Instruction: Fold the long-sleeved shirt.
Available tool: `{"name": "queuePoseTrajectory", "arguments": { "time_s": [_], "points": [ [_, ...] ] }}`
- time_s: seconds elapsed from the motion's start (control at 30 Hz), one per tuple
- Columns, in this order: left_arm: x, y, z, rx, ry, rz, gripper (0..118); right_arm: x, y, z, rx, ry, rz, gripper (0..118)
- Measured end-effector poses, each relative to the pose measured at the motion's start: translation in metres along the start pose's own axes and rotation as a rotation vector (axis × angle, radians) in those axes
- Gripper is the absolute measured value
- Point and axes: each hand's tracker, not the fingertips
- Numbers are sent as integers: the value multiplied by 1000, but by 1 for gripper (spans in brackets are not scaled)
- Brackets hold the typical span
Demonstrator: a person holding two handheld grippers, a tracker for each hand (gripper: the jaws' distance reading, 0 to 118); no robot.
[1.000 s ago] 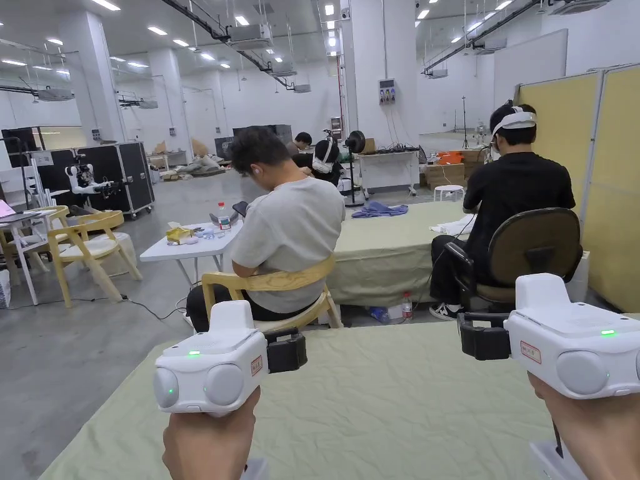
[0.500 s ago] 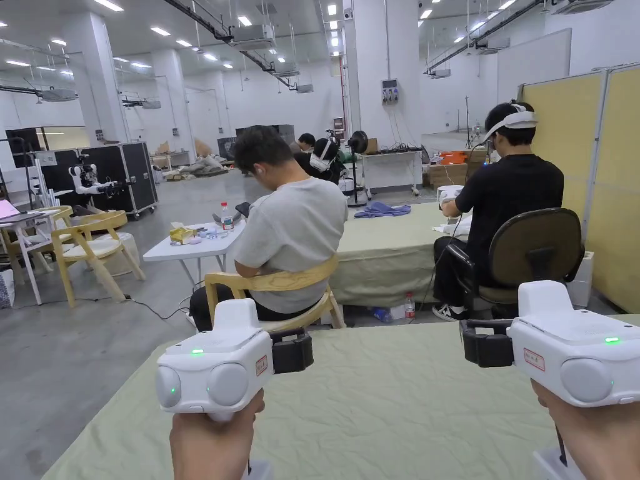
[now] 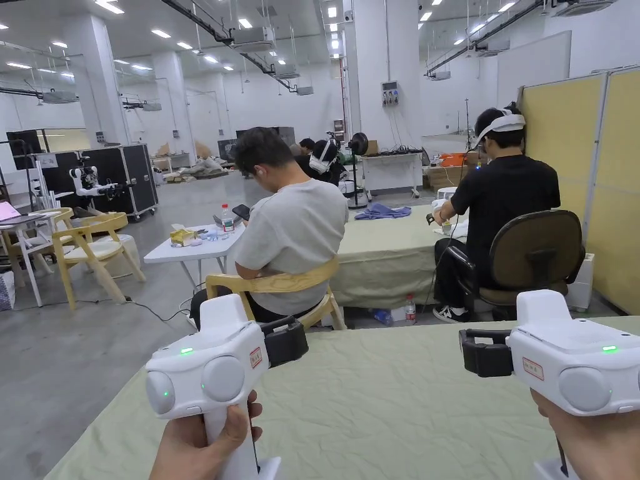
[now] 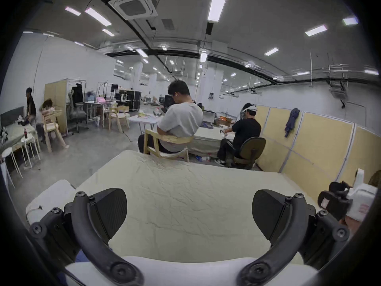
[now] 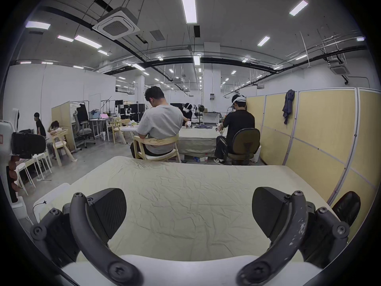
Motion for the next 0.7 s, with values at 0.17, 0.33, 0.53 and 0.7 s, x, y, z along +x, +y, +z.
{"name": "queuePoseTrajectory", "arguments": {
  "time_s": [0.17, 0.33, 0.53, 0.7],
  "points": [
    [2, -4, 5, 9, 17, -53, 118, -2, 1, 2, 0, 5, 4, 118],
    [-2, -8, 6, -8, -1, -20, 118, -1, 1, 5, 4, 0, 7, 118],
    [2, -13, 6, -13, 36, -50, 118, 2, 1, 8, 3, -8, 8, 118],
    [8, -16, 6, 5, 52, -98, 118, 3, 2, 10, 6, -10, 13, 118]
  ]
}}
